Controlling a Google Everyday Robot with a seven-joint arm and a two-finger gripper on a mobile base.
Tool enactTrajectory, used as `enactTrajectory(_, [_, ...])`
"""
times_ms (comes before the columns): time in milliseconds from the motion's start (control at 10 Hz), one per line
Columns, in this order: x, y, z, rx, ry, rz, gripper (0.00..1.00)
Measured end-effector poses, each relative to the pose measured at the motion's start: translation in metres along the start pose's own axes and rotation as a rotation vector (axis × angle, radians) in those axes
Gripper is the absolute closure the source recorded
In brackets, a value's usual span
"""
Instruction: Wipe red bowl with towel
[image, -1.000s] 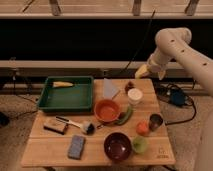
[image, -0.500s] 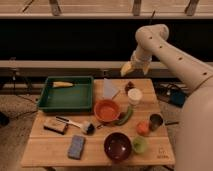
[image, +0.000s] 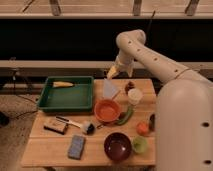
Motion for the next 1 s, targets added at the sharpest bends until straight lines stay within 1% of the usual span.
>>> enactTrajectory(100, [0.004,-0.008,0.015,0.003,-0.021,-0.015,0.2])
enactTrajectory(200, [0.006,-0.01,0.027,0.001,-0.037,-0.016,0.2])
enactTrajectory(300, [0.008,-0.011,0.044,-0.002,-0.062,-0.014,0.2])
enactTrajectory(500, [0.012,-0.015,0.071,-0.005,-0.088,-0.007,0.2])
enactTrajectory(700, [0.015,-0.026,0.097,-0.007,-0.112,0.008,0.2])
enactTrajectory(1000, [0.018,-0.045,0.119,-0.03,-0.112,0.012,0.2])
